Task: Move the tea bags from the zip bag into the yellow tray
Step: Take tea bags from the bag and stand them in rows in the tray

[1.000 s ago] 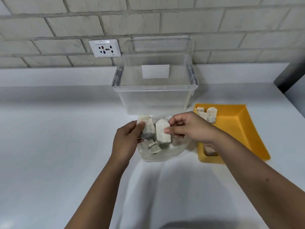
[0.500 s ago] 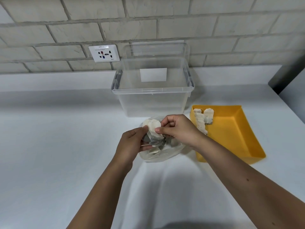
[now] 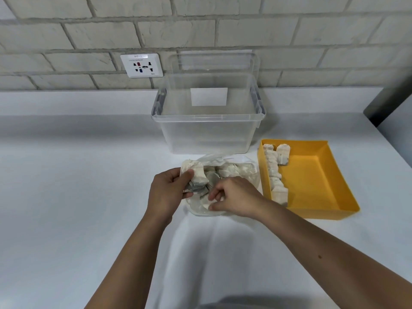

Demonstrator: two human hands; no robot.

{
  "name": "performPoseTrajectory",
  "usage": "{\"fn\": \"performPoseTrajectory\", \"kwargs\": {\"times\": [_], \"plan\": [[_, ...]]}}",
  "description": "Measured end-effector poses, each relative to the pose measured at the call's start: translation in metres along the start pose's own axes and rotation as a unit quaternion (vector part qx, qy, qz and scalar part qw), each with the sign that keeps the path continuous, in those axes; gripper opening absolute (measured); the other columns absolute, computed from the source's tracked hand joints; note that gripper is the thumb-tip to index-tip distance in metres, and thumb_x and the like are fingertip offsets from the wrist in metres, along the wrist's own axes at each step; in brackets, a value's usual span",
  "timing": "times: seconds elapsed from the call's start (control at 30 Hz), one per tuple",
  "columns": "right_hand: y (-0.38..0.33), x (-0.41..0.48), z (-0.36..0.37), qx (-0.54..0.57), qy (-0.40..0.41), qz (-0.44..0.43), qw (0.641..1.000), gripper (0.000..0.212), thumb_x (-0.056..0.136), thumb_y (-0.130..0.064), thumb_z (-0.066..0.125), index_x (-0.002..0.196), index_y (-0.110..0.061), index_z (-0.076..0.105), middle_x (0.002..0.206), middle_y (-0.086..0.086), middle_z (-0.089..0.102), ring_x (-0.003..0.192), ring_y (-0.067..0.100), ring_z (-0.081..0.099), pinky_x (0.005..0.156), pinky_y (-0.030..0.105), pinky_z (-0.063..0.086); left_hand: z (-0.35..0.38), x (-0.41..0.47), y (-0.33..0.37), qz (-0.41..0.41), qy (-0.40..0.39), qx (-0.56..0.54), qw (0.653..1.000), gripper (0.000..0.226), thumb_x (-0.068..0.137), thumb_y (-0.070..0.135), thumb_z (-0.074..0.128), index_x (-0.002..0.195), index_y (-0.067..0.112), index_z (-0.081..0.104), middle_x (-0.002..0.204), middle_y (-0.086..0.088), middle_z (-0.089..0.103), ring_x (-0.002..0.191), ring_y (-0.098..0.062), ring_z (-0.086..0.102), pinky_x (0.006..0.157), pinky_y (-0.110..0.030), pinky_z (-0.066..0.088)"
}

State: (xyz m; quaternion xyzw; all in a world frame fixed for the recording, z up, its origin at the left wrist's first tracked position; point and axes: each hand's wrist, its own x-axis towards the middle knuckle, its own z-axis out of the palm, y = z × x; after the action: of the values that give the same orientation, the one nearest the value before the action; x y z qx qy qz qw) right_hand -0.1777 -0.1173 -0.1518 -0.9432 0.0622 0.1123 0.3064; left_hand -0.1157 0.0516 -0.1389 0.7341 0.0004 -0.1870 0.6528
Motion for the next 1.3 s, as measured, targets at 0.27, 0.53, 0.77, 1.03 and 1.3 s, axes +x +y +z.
{"fn": "performPoseTrajectory", "kwargs": {"times": [0.27, 0.53, 0.77, 1.03, 1.3], "plan": [[-0.001, 0.001, 0.005, -0.103, 0.016, -0.047, 0.993, 0.028, 0.076, -0.026, 0.072, 0.104, -0.028, 0.072, 0.106, -0.005, 0.059, 0.097, 0.016, 0.058, 0.083, 0.031, 0.045, 0.0, 0.0, -0.004, 0.006, -0.001, 0.008, 1.0, 0.015, 0.095, 0.016, 0.064, 0.088, 0.017, 0.078, 0.089, -0.017, 0.076, 0.093, -0.033, 0.073, 0.071, -0.03, 0.062], [0.021, -0.03, -0.039, 0.154, 0.157, -0.034, 0.975, 0.006, 0.086, -0.02, 0.073, 0.091, -0.02, 0.072, 0.086, -0.011, 0.066, 0.076, 0.007, 0.059, 0.071, 0.019, 0.045, 0.004, -0.002, 0.003, 0.022, -0.008, 0.0, 1.0, 0.015, 0.096, 0.016, 0.064, 0.089, 0.016, 0.077, 0.091, -0.016, 0.076, 0.086, -0.026, 0.074, 0.07, -0.027, 0.061], [0.105, -0.071, -0.122, 0.084, 0.321, 0.07, 0.941, 0.007, 0.086, -0.025, 0.072, 0.092, -0.021, 0.072, 0.087, -0.005, 0.069, 0.071, 0.008, 0.057, 0.067, 0.015, 0.042, 0.038, -0.005, 0.01, 0.039, -0.038, 0.009, 0.998, 0.016, 0.096, 0.018, 0.064, 0.091, 0.01, 0.076, 0.088, -0.018, 0.075, 0.082, -0.03, 0.073, 0.073, -0.031, 0.063], [0.15, -0.054, -0.114, 0.014, 0.183, 0.127, 0.975, 0.01, 0.089, -0.024, 0.069, 0.092, -0.015, 0.072, 0.087, -0.002, 0.066, 0.079, 0.012, 0.057, 0.064, 0.013, 0.038, 0.107, -0.007, 0.014, 0.045, -0.108, 0.037, 0.992, 0.014, 0.096, 0.019, 0.064, 0.093, 0.014, 0.077, 0.075, -0.002, 0.075, 0.075, -0.017, 0.072, 0.067, -0.027, 0.06], [0.163, -0.009, -0.1, 0.075, 0.223, 0.19, 0.953, 0.027, 0.089, -0.027, 0.069, 0.108, -0.009, 0.071, 0.111, 0.006, 0.07, 0.1, 0.022, 0.062, 0.077, 0.025, 0.041, 0.141, -0.002, 0.009, 0.03, -0.15, 0.049, 0.987, 0.014, 0.095, 0.023, 0.066, 0.094, 0.016, 0.078, 0.083, -0.004, 0.078, 0.085, -0.022, 0.075, 0.08, -0.038, 0.062]]}}
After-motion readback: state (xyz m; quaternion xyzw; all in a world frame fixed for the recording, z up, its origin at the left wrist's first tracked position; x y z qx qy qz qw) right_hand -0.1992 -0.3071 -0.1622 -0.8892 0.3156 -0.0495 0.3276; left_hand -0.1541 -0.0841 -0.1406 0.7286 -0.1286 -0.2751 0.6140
